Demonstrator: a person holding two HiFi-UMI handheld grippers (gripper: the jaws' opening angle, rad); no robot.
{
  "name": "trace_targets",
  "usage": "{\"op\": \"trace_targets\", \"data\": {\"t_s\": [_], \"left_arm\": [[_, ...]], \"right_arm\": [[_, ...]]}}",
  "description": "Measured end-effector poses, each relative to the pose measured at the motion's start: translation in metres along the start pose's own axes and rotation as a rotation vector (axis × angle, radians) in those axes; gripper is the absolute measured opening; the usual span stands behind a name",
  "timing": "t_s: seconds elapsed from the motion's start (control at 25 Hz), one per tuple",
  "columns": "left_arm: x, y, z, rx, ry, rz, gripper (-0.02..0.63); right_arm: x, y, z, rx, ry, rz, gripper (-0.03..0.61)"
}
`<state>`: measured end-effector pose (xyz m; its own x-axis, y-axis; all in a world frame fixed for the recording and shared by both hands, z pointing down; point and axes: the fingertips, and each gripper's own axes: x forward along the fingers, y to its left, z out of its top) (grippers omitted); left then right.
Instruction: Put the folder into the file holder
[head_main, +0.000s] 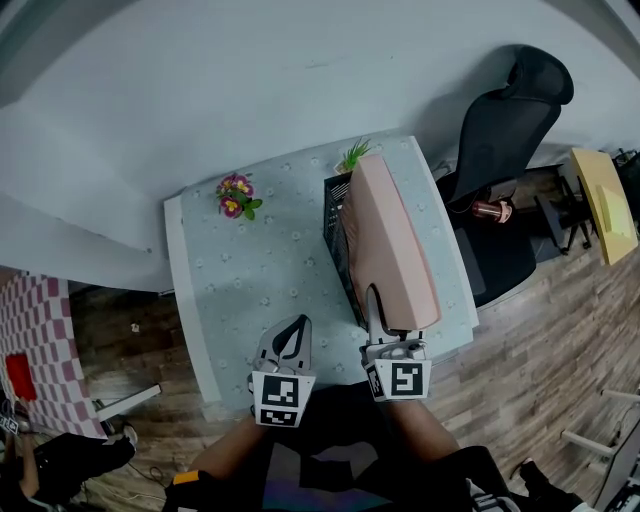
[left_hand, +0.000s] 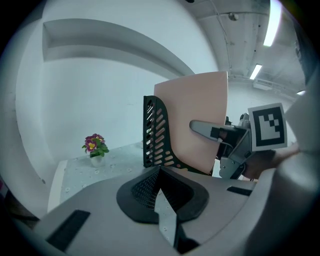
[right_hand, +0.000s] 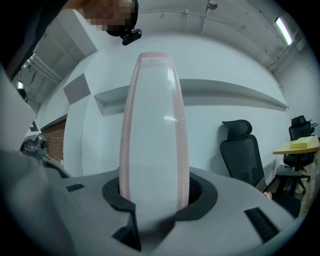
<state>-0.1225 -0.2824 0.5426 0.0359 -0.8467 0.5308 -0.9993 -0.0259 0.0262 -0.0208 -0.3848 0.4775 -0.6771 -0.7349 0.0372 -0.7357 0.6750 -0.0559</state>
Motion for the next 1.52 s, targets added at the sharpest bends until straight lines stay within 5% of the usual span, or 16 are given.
{"op": "trace_targets", "data": {"t_s": [0.32,0.68,1.2,1.52], "left_arm": [[0.001,-0.005,0.0,-0.022,-0.024,-0.009,0.006],[-0.028,-0.006,0.012,-0.049,-0.132,-0.027,0.006],[-0.093,-0.029,-0.014,-0.046,-0.24,-0.12,0.006],[-0.109,-0.054,-0.024,-0.017,-0.234,-0.101,0.006]], "right_arm": [[0.0,0.0,-0.044,-0.029,0.157,-0.005,0.19],[-0.014,0.005,-0.044,-0.04,0.263,-0.018,0.221],[-0.118,0.049,-0.019,-0.055,0.253,-0.105,0.236],[-0.155,0.069,-0.02,-0.031,0.281,0.003,0.236]]}}
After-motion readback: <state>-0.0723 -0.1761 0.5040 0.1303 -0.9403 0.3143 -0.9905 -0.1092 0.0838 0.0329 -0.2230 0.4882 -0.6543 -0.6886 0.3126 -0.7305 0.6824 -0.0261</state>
